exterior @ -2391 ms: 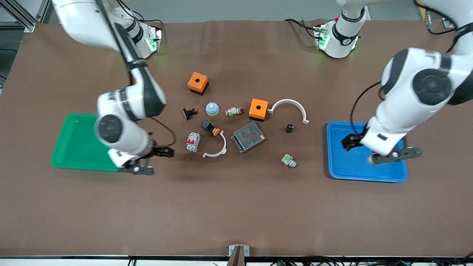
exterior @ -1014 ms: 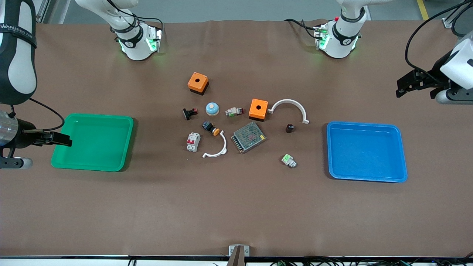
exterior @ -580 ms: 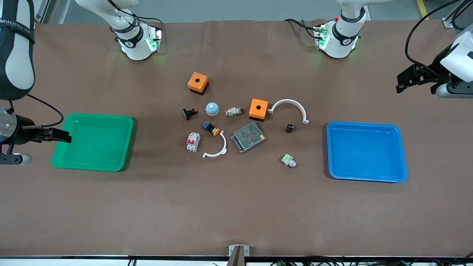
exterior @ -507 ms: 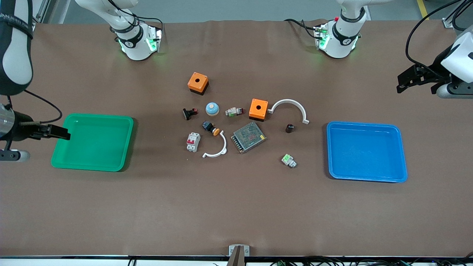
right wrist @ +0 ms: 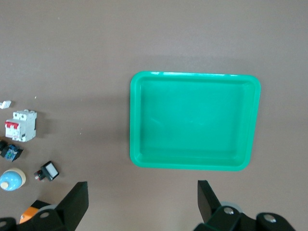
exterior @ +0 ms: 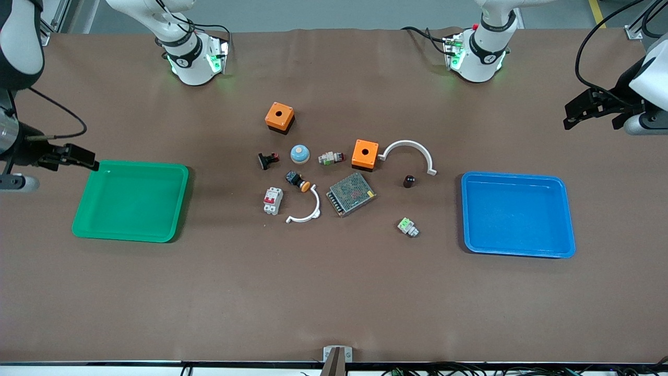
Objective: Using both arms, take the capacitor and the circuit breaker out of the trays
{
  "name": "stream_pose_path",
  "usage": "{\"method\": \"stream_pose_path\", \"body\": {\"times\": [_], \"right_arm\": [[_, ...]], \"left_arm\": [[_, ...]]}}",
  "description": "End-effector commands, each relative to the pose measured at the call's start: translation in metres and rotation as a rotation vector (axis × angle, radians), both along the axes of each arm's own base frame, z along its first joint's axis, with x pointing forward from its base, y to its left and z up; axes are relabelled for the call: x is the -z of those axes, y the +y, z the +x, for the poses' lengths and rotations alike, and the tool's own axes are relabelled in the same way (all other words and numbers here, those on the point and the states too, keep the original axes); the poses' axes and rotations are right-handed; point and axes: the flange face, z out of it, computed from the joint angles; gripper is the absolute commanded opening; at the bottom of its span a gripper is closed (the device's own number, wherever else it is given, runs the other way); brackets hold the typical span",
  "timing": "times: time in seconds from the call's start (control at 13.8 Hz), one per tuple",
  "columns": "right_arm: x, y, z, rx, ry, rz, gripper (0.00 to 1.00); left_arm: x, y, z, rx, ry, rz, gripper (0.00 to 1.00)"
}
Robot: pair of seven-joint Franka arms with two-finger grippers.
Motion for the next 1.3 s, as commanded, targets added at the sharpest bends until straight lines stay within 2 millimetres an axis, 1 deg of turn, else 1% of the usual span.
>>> {"method": "stream_pose_path", "body": {"times": [0.0,0.14,0.22,0.51,0.65,1.01,1.09,1.23], "right_arm": [[-0.010,0.003,-0.034,-0.009,-0.026,0.010,1.00],[-0.011,0.001,-0.050,-0.005,-0.025,0.011,1.00],[-0.015,0.001,-0.055,-0.007,-0.031,0.011,1.00],[-0.033,0.004,-0.067,-0.012,-0.049,0.013,1.00],[-0.039,0.004,-0.070,-0.017,-0.060,0.011,1.00],[-0.041,0.003,-0.063,-0.027,-0.088,-0.022,1.00],[-0.043,0.002,-0.059,-0.027,-0.097,-0.025,1.00],[-0.046,0.000,-0.046,-0.022,-0.105,-0.027,1.00]], "left_arm": [[-0.008,-0.001,-0.010,-0.010,-0.010,0.023,1.00],[-0.008,-0.002,-0.009,-0.005,-0.011,0.023,1.00],[-0.009,-0.002,-0.009,-0.002,-0.014,0.022,1.00],[-0.012,-0.003,-0.008,-0.002,-0.024,0.014,1.00],[-0.011,-0.003,-0.007,-0.001,-0.026,0.008,1.00],[-0.014,-0.003,-0.002,0.009,-0.040,0.010,1.00],[-0.013,-0.003,0.000,0.012,-0.040,0.009,1.00],[-0.013,-0.002,0.003,0.011,-0.038,0.010,1.00]]}}
